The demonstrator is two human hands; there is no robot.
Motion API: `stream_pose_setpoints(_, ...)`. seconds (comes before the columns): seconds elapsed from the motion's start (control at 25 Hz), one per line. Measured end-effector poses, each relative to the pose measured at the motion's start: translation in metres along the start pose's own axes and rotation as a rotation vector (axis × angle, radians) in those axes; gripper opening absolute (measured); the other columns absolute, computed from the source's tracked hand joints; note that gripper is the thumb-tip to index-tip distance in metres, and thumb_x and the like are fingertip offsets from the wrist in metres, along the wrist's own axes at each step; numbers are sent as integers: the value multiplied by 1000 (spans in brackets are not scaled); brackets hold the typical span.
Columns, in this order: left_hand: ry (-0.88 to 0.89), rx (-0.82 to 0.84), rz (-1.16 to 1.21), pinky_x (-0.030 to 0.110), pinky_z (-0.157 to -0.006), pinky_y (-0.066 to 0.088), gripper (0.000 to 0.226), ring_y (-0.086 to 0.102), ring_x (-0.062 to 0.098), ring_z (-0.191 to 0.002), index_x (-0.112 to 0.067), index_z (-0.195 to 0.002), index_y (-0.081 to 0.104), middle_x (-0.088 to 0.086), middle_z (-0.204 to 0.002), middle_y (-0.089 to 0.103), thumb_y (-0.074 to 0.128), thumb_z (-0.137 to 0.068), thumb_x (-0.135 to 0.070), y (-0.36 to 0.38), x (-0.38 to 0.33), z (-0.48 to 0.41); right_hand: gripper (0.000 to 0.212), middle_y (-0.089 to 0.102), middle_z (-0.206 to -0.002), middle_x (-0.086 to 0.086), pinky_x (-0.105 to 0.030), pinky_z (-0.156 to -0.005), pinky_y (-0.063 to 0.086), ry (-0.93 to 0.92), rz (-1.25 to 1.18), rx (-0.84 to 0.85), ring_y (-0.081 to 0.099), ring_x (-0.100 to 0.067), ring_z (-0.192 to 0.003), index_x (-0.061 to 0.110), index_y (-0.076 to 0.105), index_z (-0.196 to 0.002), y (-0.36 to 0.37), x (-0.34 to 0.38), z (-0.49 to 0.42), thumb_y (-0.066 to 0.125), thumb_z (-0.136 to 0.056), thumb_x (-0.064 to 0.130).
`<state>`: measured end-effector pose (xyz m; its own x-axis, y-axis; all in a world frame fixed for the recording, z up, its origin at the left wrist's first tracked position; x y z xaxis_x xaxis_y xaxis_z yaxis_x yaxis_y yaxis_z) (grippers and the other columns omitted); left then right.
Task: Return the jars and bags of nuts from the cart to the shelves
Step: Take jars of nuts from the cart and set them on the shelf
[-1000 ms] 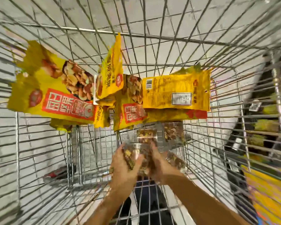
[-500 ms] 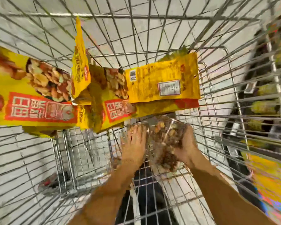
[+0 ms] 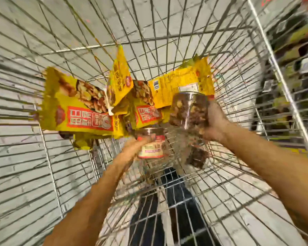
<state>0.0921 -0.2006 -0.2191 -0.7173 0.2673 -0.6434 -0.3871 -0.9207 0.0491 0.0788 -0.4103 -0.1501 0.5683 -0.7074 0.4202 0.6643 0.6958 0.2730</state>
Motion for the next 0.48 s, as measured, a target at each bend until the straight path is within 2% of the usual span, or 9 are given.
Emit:
stream_pose_setpoints(0.08,60,109,261,25,-58,58,43,70,9,-62,-9,-106,60,-3,-70,74,72,-67,-21,-10,-49,57,42,58,-96,-10,-51,-99,42,-92,-63,78,56,-29,-92,15,61,-107,25,24,59,29,-94,39)
stream_pose_setpoints(0.12,89,210,320,28,-59,59,54,71,12,-66,-9,-106,63,0,-75,75,79,-59,-30,-11,-73,87,42,58,-98,-11,-55,-102,40,-144,-107,107,55,-31,-99,14,59,-110,32,31,92,29,-94,38)
stream_pose_setpoints(0.2,135,382,370,33,-62,59,69,72,16,-75,-13,-96,72,5,-85,75,91,-37,-43,-3,-113,141,45,62,-95,-12,-56,-89,48,-245,-193,136,59,-32,-97,11,66,-100,36,36,157,30,-93,37)
stream_pose_setpoints(0.28,158,444,423,37,-66,59,78,71,20,-78,-13,-102,70,7,-90,74,90,-35,-47,14,-143,184,48,67,-89,-11,-51,-77,54,-306,-274,116,65,-30,-86,12,68,-91,26,30,217,29,-94,40)
stream_pose_setpoints(0.36,188,480,395,37,-67,58,65,70,20,-74,-12,-108,66,7,-87,73,75,-54,-49,39,-166,223,50,67,-83,-8,-46,-78,55,-379,-367,94,66,-26,-78,13,67,-83,5,22,275,27,-96,40)
stream_pose_setpoints(0.44,204,542,287,35,-68,54,43,70,18,-67,-15,-90,72,4,-80,74,57,-66,-47,75,-183,256,57,60,-61,-3,-31,-58,56,-501,-490,133,59,-17,-53,13,64,-63,-21,16,326,25,-98,35)
stream_pose_setpoints(0.48,206,600,222,33,-66,53,41,70,17,-65,-17,-82,75,3,-77,74,53,-68,-49,96,-189,270,61,57,-53,-1,-25,-47,53,-556,-552,156,56,-15,-43,13,61,-55,-35,13,349,23,-99,32)
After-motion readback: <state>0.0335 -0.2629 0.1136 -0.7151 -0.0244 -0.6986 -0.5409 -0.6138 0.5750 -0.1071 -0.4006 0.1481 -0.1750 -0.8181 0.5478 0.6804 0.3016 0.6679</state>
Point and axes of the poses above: each hand's wrist, its own z-axis away from the middle knuckle, its own y-axis out of the palm, x = y × z, the point moved 3 cm from there along -z, towards the middle knuckle
